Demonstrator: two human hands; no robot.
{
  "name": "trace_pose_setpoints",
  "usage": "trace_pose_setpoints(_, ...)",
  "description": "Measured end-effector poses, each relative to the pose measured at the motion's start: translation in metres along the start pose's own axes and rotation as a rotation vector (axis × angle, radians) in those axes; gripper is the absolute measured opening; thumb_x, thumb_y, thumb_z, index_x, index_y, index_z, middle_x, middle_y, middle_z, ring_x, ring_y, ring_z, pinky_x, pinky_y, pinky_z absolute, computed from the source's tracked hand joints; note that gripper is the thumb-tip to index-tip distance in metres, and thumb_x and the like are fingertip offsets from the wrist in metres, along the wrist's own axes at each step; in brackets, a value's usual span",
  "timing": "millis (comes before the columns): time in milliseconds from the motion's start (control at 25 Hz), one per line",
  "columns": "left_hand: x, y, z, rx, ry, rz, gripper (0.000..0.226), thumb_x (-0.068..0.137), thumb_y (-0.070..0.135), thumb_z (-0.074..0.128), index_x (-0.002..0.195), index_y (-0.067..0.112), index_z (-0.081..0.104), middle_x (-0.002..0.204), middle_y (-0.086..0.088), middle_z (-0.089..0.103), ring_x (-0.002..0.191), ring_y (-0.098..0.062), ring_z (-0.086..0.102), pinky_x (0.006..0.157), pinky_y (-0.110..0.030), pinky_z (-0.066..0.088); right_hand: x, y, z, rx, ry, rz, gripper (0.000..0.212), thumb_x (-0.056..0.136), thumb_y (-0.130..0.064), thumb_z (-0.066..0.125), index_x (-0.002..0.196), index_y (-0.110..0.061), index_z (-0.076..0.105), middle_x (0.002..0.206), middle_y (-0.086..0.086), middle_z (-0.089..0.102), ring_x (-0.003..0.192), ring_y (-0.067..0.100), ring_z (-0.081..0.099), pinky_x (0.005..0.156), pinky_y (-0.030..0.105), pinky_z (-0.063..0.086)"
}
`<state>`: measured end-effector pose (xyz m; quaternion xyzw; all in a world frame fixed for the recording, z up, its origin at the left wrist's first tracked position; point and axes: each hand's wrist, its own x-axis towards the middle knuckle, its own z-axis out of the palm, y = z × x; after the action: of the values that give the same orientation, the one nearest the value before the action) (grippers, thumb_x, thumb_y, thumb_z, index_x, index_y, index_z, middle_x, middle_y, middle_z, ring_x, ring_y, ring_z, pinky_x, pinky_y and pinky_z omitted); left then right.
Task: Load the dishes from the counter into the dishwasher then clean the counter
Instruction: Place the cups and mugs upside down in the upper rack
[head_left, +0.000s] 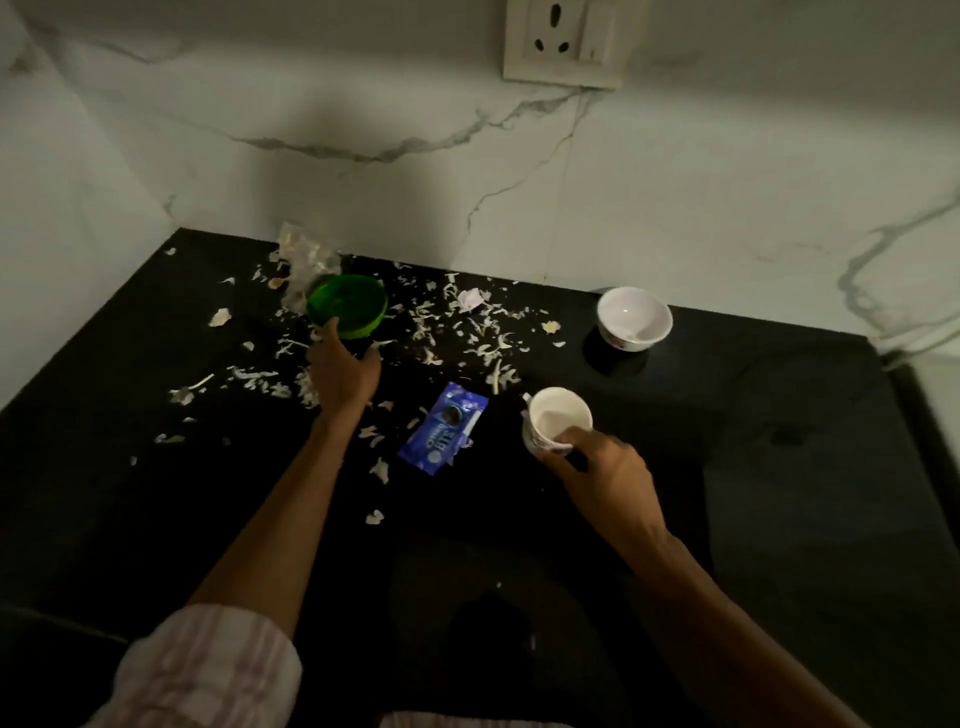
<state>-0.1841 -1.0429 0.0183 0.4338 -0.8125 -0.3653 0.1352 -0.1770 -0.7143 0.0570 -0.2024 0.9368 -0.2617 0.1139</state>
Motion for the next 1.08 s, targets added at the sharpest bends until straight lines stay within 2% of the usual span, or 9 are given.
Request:
trace_pose_setpoints(240, 0.038, -0.002, 0.021, 0.06, 0.035, 0.045, 0.039, 0.088, 0.022, 0.067, 0.118, -0.003, 0.062, 0.128, -0.03, 0.054, 0.116, -0.042, 0.052, 0.099, -0.041, 0.042, -0.06, 0.046, -0.008, -0.03, 0.143, 0.085, 0.029, 0.087, -0.04, 0.068, 0.107, -0.019, 0.069, 0.116, 0.003, 0.066, 0.09, 0.007, 0.057, 0.067, 0.019, 0.048)
trace_pose_setpoints(360, 0.026, 0.01, 0.01, -0.016, 0.111, 0.109, 0.037, 0.082, 0.023, 0.076, 0.103, -0.006, 0.068, 0.109, -0.028, 0.066, 0.103, -0.04, 0.061, 0.085, -0.041, 0.048, -0.08, 0.058, -0.007, -0.013, 0.17, 0.13, 0.026, 0.086, -0.039, 0.07, 0.103, -0.019, 0.07, 0.113, 0.003, 0.067, 0.088, 0.009, 0.058, 0.066, 0.023, 0.051)
trace_pose_setpoints(440, -0.005, 0.025, 0.004, -0.063, 0.143, 0.226, 0.037, 0.079, 0.024, 0.079, 0.098, -0.005, 0.07, 0.101, -0.024, 0.069, 0.093, -0.035, 0.065, 0.074, -0.034, 0.047, -0.09, 0.063, -0.005, -0.001, 0.179, 0.167, 0.025, 0.085, -0.038, 0.071, 0.101, -0.019, 0.071, 0.111, 0.003, 0.068, 0.087, 0.01, 0.059, 0.065, 0.025, 0.052)
trace_pose_setpoints(560, -0.082, 0.038, 0.01, -0.149, -0.019, 0.276, 0.03, 0.08, 0.026, 0.078, 0.097, 0.003, 0.069, 0.099, -0.01, 0.068, 0.08, -0.015, 0.062, 0.062, -0.01, 0.041, -0.102, 0.07, -0.006, 0.008, 0.207, 0.2, 0.024, 0.083, -0.035, 0.074, 0.1, -0.018, 0.073, 0.108, 0.004, 0.069, 0.088, 0.017, 0.063, 0.064, 0.029, 0.054)
trace_pose_setpoints(600, -0.11, 0.037, 0.016, -0.172, -0.103, 0.276, 0.026, 0.079, 0.027, 0.079, 0.094, 0.008, 0.069, 0.097, -0.005, 0.068, 0.077, -0.011, 0.061, 0.06, -0.01, 0.043, -0.105, 0.072, -0.007, 0.007, 0.22, 0.207, 0.023, 0.082, -0.034, 0.075, 0.099, -0.019, 0.073, 0.106, 0.004, 0.07, 0.088, 0.018, 0.064, 0.062, 0.027, 0.052)
trace_pose_setpoints(720, -0.187, 0.03, 0.043, -0.207, -0.314, 0.329, 0.021, 0.071, 0.028, 0.085, 0.083, 0.022, 0.068, 0.088, 0.001, 0.068, 0.079, -0.011, 0.064, 0.068, -0.025, 0.053, -0.116, 0.083, -0.012, -0.013, 0.232, 0.226, 0.023, 0.081, -0.033, 0.076, 0.099, -0.019, 0.073, 0.105, 0.004, 0.07, 0.087, 0.019, 0.065, 0.061, 0.028, 0.053)
trace_pose_setpoints(840, -0.237, 0.032, 0.065, -0.151, -0.465, 0.347, 0.023, 0.07, 0.028, 0.085, 0.083, 0.025, 0.067, 0.099, 0.003, 0.062, 0.089, -0.006, 0.058, 0.071, -0.016, 0.047, -0.127, 0.096, -0.018, -0.037, 0.265, 0.238, 0.022, 0.08, -0.031, 0.078, 0.096, -0.018, 0.073, 0.101, 0.004, 0.072, 0.086, 0.021, 0.066, 0.057, 0.027, 0.051)
trace_pose_setpoints(960, -0.264, 0.034, 0.079, -0.1, -0.465, 0.377, 0.025, 0.072, 0.027, 0.084, 0.09, 0.018, 0.069, 0.111, 0.0, 0.059, 0.1, -0.009, 0.055, 0.072, -0.009, 0.042, -0.139, 0.103, -0.023, -0.029, 0.249, 0.268, 0.025, 0.082, -0.029, 0.076, 0.102, -0.015, 0.071, 0.108, 0.005, 0.07, 0.092, 0.023, 0.065, 0.062, 0.032, 0.055)
trace_pose_setpoints(1080, -0.275, 0.038, 0.087, -0.059, -0.446, 0.372, 0.025, 0.073, 0.026, 0.083, 0.092, 0.017, 0.069, 0.118, -0.003, 0.057, 0.109, -0.013, 0.055, 0.079, -0.014, 0.043, -0.152, 0.11, -0.026, 0.021, 0.244, 0.267, 0.026, 0.083, -0.026, 0.075, 0.107, -0.015, 0.069, 0.12, 0.005, 0.066, 0.096, 0.022, 0.065, 0.069, 0.036, 0.058)
